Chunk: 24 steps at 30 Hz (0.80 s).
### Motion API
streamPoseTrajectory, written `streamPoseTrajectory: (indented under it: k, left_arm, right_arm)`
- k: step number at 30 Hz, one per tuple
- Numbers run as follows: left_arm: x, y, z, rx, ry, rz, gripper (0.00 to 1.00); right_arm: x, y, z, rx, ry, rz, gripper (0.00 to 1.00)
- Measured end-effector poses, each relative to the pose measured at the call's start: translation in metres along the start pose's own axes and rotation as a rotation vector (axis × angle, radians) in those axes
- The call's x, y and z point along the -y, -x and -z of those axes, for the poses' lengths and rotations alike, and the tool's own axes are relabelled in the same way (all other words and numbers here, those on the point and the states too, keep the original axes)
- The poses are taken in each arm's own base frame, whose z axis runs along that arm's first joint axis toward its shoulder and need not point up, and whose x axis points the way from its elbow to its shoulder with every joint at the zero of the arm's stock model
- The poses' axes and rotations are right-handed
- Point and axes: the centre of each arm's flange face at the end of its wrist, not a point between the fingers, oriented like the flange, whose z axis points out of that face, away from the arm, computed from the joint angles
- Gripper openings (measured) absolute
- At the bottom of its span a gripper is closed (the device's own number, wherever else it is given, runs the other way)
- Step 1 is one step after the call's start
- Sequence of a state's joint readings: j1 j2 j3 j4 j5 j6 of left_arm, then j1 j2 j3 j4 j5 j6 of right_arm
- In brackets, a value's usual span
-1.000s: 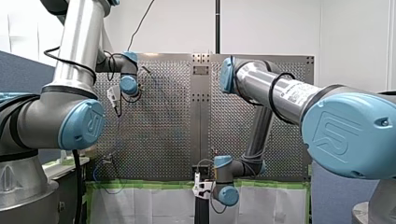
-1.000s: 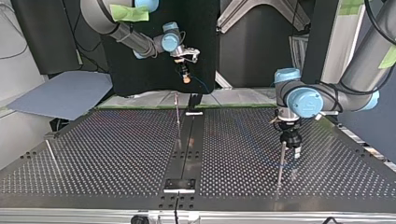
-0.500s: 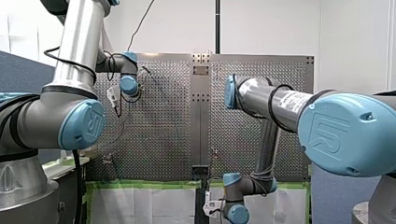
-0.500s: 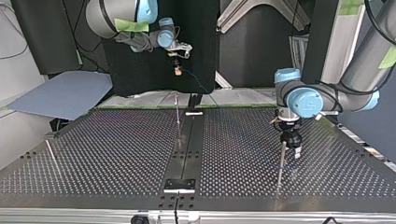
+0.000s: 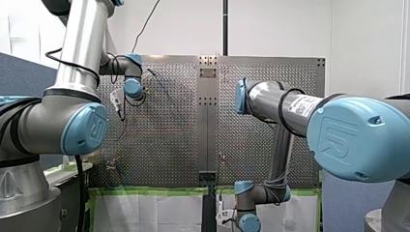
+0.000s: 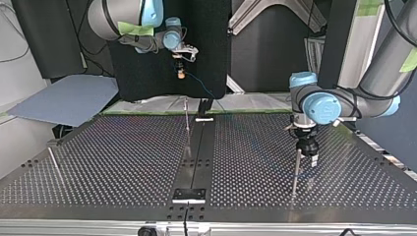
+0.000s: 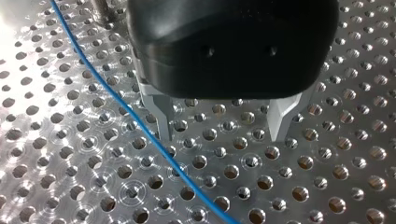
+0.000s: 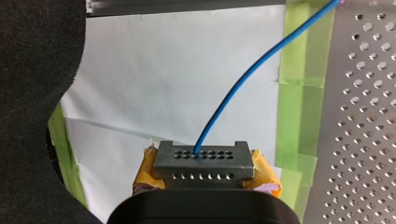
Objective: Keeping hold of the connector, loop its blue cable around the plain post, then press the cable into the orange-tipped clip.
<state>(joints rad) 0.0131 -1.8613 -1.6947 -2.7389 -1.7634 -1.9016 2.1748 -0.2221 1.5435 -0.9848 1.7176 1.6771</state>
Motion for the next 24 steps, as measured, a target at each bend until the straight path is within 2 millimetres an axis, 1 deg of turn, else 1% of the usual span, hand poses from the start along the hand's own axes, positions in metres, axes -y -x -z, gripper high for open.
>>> streamPoseTrajectory:
  k: [2,9,17,24]
  left_arm:
    - [0.0,0.0,0.0,0.0,0.002,-0.001,1.0]
    - [0.0,0.0,0.0,0.0,0.002,-0.003,1.0]
    - [0.0,0.0,0.0,0.0,0.003,-0.003,1.0]
    - [-0.001,0.0,0.0,0.001,0.004,-0.003,1.0]
  right_arm:
    - [0.0,-0.006,0.002,-0.014,0.002,-0.002,0.0]
    - [-0.002,-0.037,0.013,-0.086,0.015,-0.014,0.0]
    - [-0.005,-0.045,0.032,-0.121,0.022,-0.016,0.0]
    - [-0.007,-0.06,0.05,-0.168,0.024,-0.016,0.0]
